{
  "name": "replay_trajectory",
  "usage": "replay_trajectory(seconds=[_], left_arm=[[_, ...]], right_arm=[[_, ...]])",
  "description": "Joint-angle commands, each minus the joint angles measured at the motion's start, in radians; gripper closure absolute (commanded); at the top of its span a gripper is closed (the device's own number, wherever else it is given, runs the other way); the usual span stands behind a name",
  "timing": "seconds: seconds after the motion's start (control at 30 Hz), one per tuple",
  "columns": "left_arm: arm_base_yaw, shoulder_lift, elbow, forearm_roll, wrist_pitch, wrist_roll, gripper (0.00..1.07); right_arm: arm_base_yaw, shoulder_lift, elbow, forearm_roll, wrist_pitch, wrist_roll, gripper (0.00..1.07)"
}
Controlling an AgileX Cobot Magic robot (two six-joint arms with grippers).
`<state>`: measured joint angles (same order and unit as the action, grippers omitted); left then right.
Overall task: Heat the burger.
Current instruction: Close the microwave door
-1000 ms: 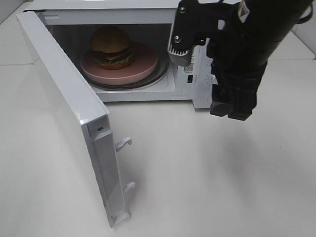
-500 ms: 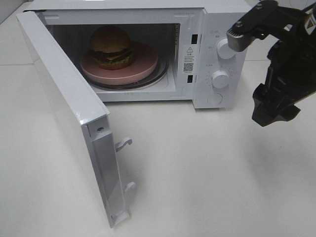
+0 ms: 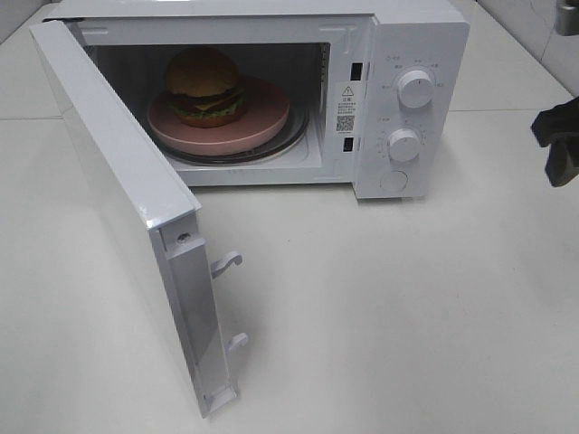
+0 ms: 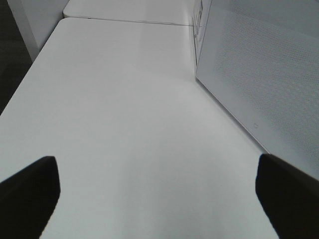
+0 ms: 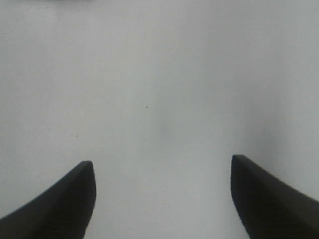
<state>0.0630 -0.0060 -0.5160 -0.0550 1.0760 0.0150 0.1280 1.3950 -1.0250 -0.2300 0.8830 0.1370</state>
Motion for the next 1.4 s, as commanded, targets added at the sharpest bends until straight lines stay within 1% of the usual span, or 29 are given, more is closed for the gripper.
replay_trajectory(seconds=[0.03,0.13,0.17,0.2,0.3,0.37,0.4,0.5,0.53,0.57,0.6,0.67,0.77,0.83,0.87,0.93,1.0,1.03,1.07,1.1,1.13,1.2,1.23,1.27,1.33,1.37,1.4], left_arm=[[0.001,-0.003,-0.001,-0.007,-0.005,-0.001,0.07],[0.001,-0.003,-0.001,-0.007,-0.005,-0.001,0.07],[0.001,-0.003,-0.001,-0.007,-0.005,-0.001,0.07],[0.001,-0.003,-0.001,-0.007,-0.005,-0.001,0.07],[0.001,-0.003,-0.001,-0.007,-0.005,-0.001,0.07],[0.001,-0.003,-0.001,-0.007,-0.005,-0.001,0.07],[0.001,-0.003,-0.001,-0.007,-0.005,-0.001,0.07],[0.001,-0.003,-0.001,-0.007,-0.005,-0.001,0.07],[0.001,-0.003,-0.001,-0.007,-0.005,-0.001,0.07],[0.001,-0.003,-0.001,-0.007,-0.005,-0.001,0.07],[0.001,-0.003,-0.001,-0.007,-0.005,-0.001,0.07],[0.001,-0.003,-0.001,-0.007,-0.005,-0.001,0.07],[0.001,-0.003,-0.001,-0.007,-0.005,-0.001,0.07],[0.001,-0.003,-0.001,-0.007,-0.005,-0.001,0.07],[0.001,-0.003,-0.001,-0.007,-0.005,-0.001,0.07],[0.001,-0.003,-0.001,-0.007,-0.005,-0.001,0.07],[0.001,-0.003,-0.001,-0.007,-0.005,-0.001,0.07],[0.001,-0.003,-0.001,-0.007,-0.005,-0.001,0.07],[0.001,-0.003,-0.001,-0.007,-0.005,-0.001,0.07],[0.001,-0.003,-0.001,-0.007,-0.005,-0.001,0.07],[0.001,-0.003,-0.001,-0.007,-0.005,-0.001,0.07],[0.001,-0.003,-0.001,-0.007,-0.005,-0.001,0.07],[0.001,-0.003,-0.001,-0.007,-0.005,-0.001,0.07],[0.001,-0.003,-0.001,-0.007,-0.005,-0.001,0.07],[0.001,-0.003,-0.001,-0.007,-0.005,-0.001,0.07],[0.001,-0.003,-0.001,-0.007,-0.005,-0.001,0.07],[0.001,-0.003,-0.001,-0.007,-0.005,-0.001,0.07]], right_arm=[[-0.1,-0.05,0.007,0.032,0.028,0.019,0.33],[-0.117,-0.062,0.007,0.035,0.033,0.019,0.33],[-0.141,-0.093,0.016,0.032,0.042,0.019,0.33],[-0.146,-0.137,0.041,0.03,0.057,0.019,0.33],[-0.146,-0.157,0.055,0.031,0.07,0.019,0.33],[-0.146,-0.249,0.115,0.036,0.109,0.019,0.33],[-0.146,-0.249,0.115,0.036,0.109,0.019,0.33],[-0.146,-0.427,0.189,0.057,0.122,0.042,0.33],[-0.146,-0.427,0.189,0.057,0.122,0.042,0.33],[-0.146,-0.5,0.215,0.078,0.122,0.042,0.33],[-0.146,-0.5,0.215,0.078,0.122,0.042,0.33],[-0.146,-0.59,0.256,0.096,0.125,0.038,0.33],[-0.146,-0.622,0.271,0.097,0.125,0.038,0.33],[-0.146,-0.734,0.327,0.098,0.128,0.038,0.33],[-0.146,-0.734,0.327,0.098,0.128,0.038,0.33],[-0.145,-0.825,0.377,0.104,0.13,0.038,0.33],[-0.145,-0.85,0.39,0.111,0.126,0.038,0.33],[-0.145,-0.91,0.416,0.131,0.118,0.033,0.33],[-0.145,-0.91,0.416,0.131,0.118,0.033,0.33],[-0.145,-0.975,0.442,0.152,0.114,0.008,0.33],[-0.145,-0.975,0.442,0.152,0.114,0.008,0.33],[-0.144,-1.067,0.477,0.195,0.113,-0.051,0.33],[-0.144,-1.067,0.477,0.195,0.113,-0.051,0.33],[-0.144,-1.111,0.492,0.244,0.11,-0.107,0.33],[-0.144,-1.128,0.498,0.266,0.103,-0.137,0.33],[-0.144,-1.163,0.514,0.314,0.084,-0.192,0.33],[-0.142,-1.177,0.523,0.327,0.074,-0.209,0.33]])
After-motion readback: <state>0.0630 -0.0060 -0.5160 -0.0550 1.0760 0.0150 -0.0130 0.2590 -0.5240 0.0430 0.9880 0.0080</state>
